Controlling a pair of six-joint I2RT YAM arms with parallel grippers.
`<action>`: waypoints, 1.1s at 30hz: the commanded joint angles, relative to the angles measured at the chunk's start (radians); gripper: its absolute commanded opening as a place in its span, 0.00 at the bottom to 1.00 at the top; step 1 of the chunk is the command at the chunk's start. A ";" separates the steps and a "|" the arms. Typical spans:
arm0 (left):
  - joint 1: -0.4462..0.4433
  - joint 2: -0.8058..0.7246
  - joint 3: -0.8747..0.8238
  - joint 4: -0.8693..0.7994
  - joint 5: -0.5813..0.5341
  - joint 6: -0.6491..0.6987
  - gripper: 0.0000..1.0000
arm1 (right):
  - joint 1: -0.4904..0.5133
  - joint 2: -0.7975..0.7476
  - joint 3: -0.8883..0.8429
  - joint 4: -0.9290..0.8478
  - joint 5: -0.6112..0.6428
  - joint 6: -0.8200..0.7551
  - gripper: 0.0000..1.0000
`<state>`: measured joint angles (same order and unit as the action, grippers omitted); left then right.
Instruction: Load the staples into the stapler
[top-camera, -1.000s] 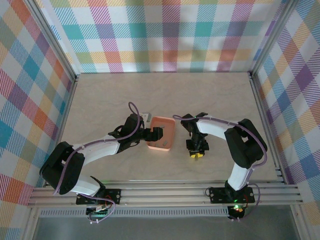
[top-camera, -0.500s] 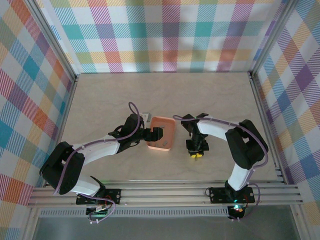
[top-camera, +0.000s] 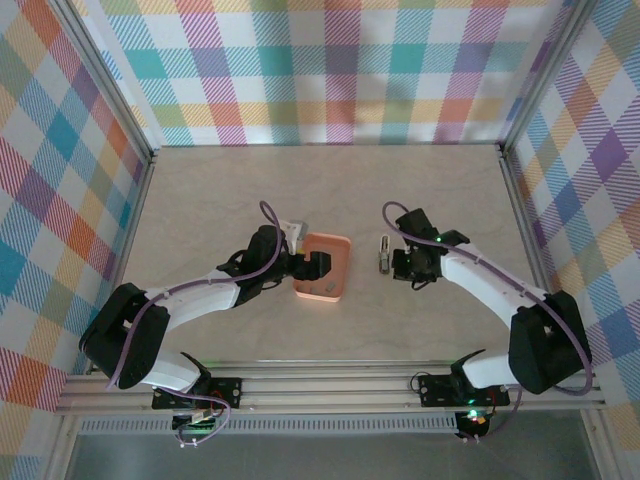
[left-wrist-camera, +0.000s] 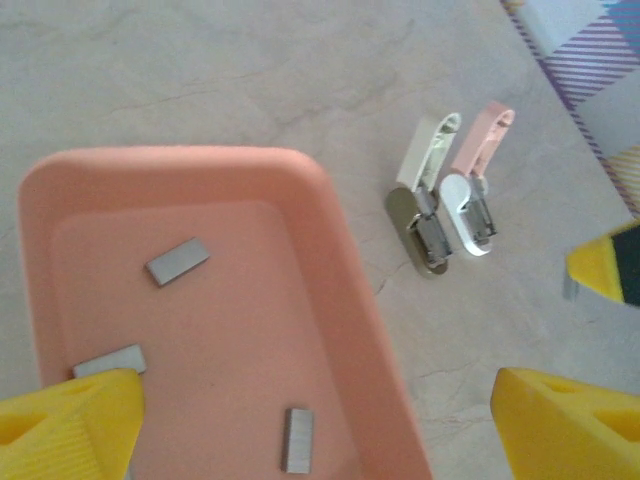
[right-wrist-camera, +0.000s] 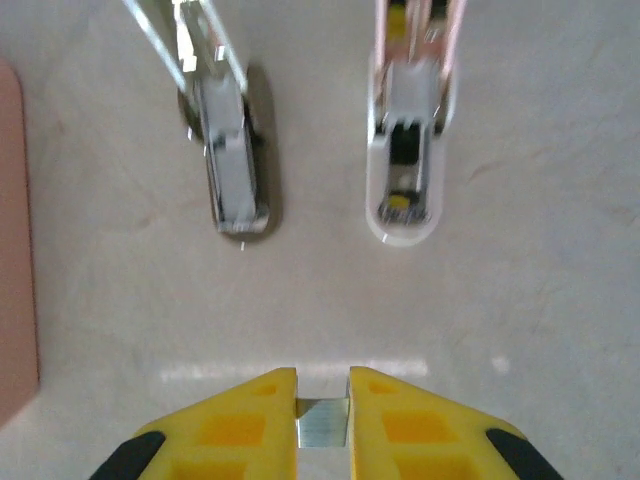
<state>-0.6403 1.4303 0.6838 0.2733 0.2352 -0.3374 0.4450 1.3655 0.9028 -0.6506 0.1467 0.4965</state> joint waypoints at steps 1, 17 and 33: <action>-0.016 0.011 0.025 0.047 0.049 0.053 0.90 | -0.025 0.004 -0.012 0.090 0.040 -0.058 0.18; -0.019 0.072 0.074 0.027 0.055 0.060 0.90 | -0.076 0.140 0.019 0.159 0.091 -0.137 0.17; -0.019 0.090 0.099 -0.009 0.038 0.071 0.90 | -0.105 0.225 0.072 0.196 0.061 -0.171 0.16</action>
<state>-0.6476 1.5150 0.7521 0.2829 0.2718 -0.2909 0.3477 1.5764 0.9447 -0.4664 0.2237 0.3462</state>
